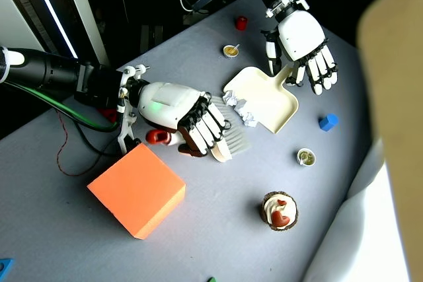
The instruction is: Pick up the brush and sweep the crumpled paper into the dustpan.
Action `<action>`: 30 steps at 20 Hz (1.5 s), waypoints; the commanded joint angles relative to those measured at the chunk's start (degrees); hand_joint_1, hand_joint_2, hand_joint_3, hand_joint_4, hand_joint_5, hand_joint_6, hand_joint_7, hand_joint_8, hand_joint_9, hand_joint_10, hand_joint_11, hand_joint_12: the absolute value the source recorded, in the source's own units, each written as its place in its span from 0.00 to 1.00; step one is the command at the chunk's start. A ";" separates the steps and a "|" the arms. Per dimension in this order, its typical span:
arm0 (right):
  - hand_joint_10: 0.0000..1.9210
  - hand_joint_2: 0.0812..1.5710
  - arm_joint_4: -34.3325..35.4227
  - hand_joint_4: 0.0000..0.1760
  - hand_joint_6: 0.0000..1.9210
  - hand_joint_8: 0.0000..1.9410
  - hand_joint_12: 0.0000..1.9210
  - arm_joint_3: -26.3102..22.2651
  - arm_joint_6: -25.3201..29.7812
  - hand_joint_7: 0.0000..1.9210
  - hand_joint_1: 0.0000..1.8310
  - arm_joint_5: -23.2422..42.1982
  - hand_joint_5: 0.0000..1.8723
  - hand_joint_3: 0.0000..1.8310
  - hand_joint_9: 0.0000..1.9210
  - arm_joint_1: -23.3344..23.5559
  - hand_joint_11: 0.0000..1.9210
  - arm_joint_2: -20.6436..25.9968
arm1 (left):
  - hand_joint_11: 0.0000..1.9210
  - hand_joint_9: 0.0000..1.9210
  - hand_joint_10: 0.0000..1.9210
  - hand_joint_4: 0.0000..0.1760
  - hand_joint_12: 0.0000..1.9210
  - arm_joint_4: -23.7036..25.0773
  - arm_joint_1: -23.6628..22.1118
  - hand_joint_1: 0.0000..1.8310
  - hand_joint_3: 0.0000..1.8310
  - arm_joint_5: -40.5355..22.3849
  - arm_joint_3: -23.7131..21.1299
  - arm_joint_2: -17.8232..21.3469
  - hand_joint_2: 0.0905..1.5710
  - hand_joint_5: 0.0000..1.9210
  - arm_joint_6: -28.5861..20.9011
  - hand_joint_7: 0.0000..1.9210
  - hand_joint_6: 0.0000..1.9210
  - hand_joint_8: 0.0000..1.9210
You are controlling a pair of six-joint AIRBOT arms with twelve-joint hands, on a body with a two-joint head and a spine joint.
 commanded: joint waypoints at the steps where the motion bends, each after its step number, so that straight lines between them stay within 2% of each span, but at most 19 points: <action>1: 1.00 0.67 -1.97 0.00 1.00 1.00 1.00 -0.05 -0.94 0.61 0.80 -2.83 0.66 0.00 0.64 -0.15 0.63 0.62 | 0.01 0.09 0.00 0.06 0.22 1.81 -0.20 0.59 0.00 -5.28 0.11 0.66 0.68 0.53 0.13 0.16 0.48 0.00; 2: 1.00 0.67 -2.94 0.00 1.00 1.00 1.00 -0.64 -1.60 0.62 0.80 -2.51 0.68 0.00 0.65 -0.01 0.63 1.23 | 0.00 0.08 0.00 0.04 0.22 1.81 -0.20 0.59 0.00 -5.32 0.12 0.69 0.69 0.52 0.13 0.15 0.50 0.00; 3: 1.00 0.68 -4.91 0.00 1.00 1.00 1.00 -1.26 -2.35 0.63 0.80 -1.84 0.68 0.00 0.67 0.18 0.67 1.89 | 0.00 0.08 0.00 0.15 0.24 1.78 -0.21 0.59 0.00 -5.33 0.15 0.69 0.68 0.52 0.12 0.15 0.49 0.00; 4: 1.00 0.67 -7.15 0.00 1.00 1.00 1.00 -1.54 -3.11 0.65 0.79 -1.65 0.69 0.00 0.70 0.39 0.72 2.38 | 0.00 0.10 0.00 0.09 0.27 1.77 -0.22 0.60 0.00 -5.35 0.15 0.71 0.68 0.53 0.12 0.16 0.47 0.00; 6: 1.00 0.68 -11.12 0.00 1.00 1.00 1.00 -1.77 -5.19 0.60 0.79 0.49 0.65 0.00 0.64 1.41 0.66 3.31 | 0.00 0.11 0.00 0.00 0.28 1.77 -0.29 0.60 0.00 -5.40 0.09 0.71 0.68 0.54 0.12 0.16 0.47 0.00; 7: 1.00 0.69 -12.68 0.00 1.00 1.00 1.00 -1.75 -6.23 0.55 0.79 2.07 0.62 0.00 0.59 2.22 0.60 3.77 | 0.00 0.11 0.00 0.03 0.28 1.74 -0.29 0.60 0.00 -5.53 0.00 0.74 0.67 0.54 0.12 0.17 0.46 0.00; 8: 1.00 0.69 -14.30 0.00 1.00 1.00 1.00 -1.66 -6.89 0.53 0.78 3.71 0.60 0.00 0.57 3.32 0.58 4.26 | 0.00 0.11 0.00 0.15 0.25 1.72 -0.29 0.59 0.00 -5.65 -0.05 0.74 0.68 0.54 0.12 0.17 0.46 0.00; 10: 1.00 0.70 -17.29 0.00 1.00 1.00 1.00 -1.62 -7.96 0.52 0.77 7.80 0.60 0.00 0.55 6.20 0.53 5.13 | 0.00 0.11 0.00 0.00 0.24 1.72 -0.31 0.60 0.00 -5.71 -0.16 0.74 0.68 0.54 0.12 0.17 0.47 0.00; 12: 1.00 0.70 -18.83 0.00 1.00 1.00 1.00 -1.93 -8.57 0.51 0.78 11.63 0.59 0.00 0.54 8.68 0.50 5.84 | 0.00 0.11 0.00 0.00 0.25 1.63 -0.31 0.60 0.00 -5.76 -0.20 0.74 0.68 0.54 0.12 0.17 0.47 0.00; 13: 1.00 0.69 -19.06 0.00 1.00 1.00 1.00 -2.21 -8.93 0.55 0.79 12.92 0.63 0.00 0.60 9.71 0.60 6.13 | 0.00 0.11 0.00 0.09 0.27 1.62 -0.32 0.59 0.00 -5.84 -0.20 0.74 0.68 0.53 0.12 0.17 0.47 0.00; 18: 1.00 0.70 -19.96 0.00 1.00 1.00 1.00 -5.97 -14.99 0.57 0.78 19.16 0.65 0.00 0.60 12.37 0.59 8.27 | 0.00 0.10 0.00 0.01 0.27 1.68 -0.33 0.60 0.00 -6.00 -0.23 0.74 0.68 0.53 0.14 0.16 0.47 0.00; 20: 1.00 0.70 -20.05 0.00 1.00 1.00 1.00 -7.12 -18.76 0.57 0.78 21.25 0.65 0.00 0.62 13.09 0.63 9.00 | 0.00 0.09 0.00 0.14 0.24 1.79 -0.34 0.59 0.00 -6.03 -0.25 0.75 0.68 0.53 0.15 0.15 0.48 0.00; 21: 1.00 0.70 -20.08 0.00 1.00 1.00 1.00 -7.42 -20.36 0.56 0.79 22.23 0.64 0.00 0.59 13.36 0.57 9.22 | 0.00 0.10 0.00 0.08 0.24 1.78 -0.35 0.59 0.00 -6.22 -0.28 0.75 0.68 0.53 0.14 0.16 0.47 0.00; 22: 1.00 0.70 -20.13 0.00 1.00 1.00 1.00 -7.57 -22.06 0.56 0.80 23.25 0.63 0.00 0.60 13.63 0.59 9.53 | 0.00 0.10 0.00 0.13 0.26 1.75 -0.40 0.59 0.00 -6.43 -0.30 0.75 0.68 0.53 0.14 0.17 0.47 0.00; 25: 1.00 0.71 -20.29 0.00 1.00 1.00 1.00 -7.66 -26.68 0.57 0.80 25.76 0.64 0.00 0.60 14.28 0.60 10.21 | 0.00 0.10 0.00 0.14 0.25 1.80 -0.62 0.59 0.00 -6.40 -0.26 0.75 0.68 0.53 0.17 0.16 0.48 0.00; 27: 1.00 0.71 -20.32 0.00 1.00 1.00 1.00 -7.59 -33.98 0.57 0.80 29.75 0.63 0.00 0.60 15.33 0.59 10.39 | 0.00 0.10 0.00 0.15 0.25 1.82 -0.68 0.59 0.00 -6.38 -0.31 0.77 0.68 0.53 0.18 0.17 0.47 0.00; 28: 1.00 0.71 -20.31 0.00 1.00 1.00 1.00 -7.52 -37.32 0.56 0.79 31.26 0.62 0.00 0.60 15.67 0.59 10.39 | 0.00 0.09 0.00 0.00 0.21 1.82 -0.68 0.60 0.00 -6.41 -0.32 0.77 0.68 0.53 0.18 0.16 0.47 0.00; 29: 1.00 0.71 -20.27 0.00 1.00 1.00 1.00 -7.43 -42.36 0.56 0.79 32.93 0.62 0.00 0.60 16.15 0.59 10.38 | 0.00 0.09 0.00 0.00 0.21 1.85 -0.70 0.60 0.00 -6.36 -0.33 0.74 0.68 0.53 0.19 0.16 0.47 0.00; 30: 1.00 0.71 -20.21 0.00 1.00 1.00 1.00 -7.33 -44.74 0.55 0.79 33.19 0.61 0.00 0.57 16.38 0.54 10.37 | 0.01 0.10 0.00 0.07 0.21 1.85 -0.69 0.59 0.00 -6.27 -0.36 0.75 0.68 0.53 0.19 0.17 0.47 0.00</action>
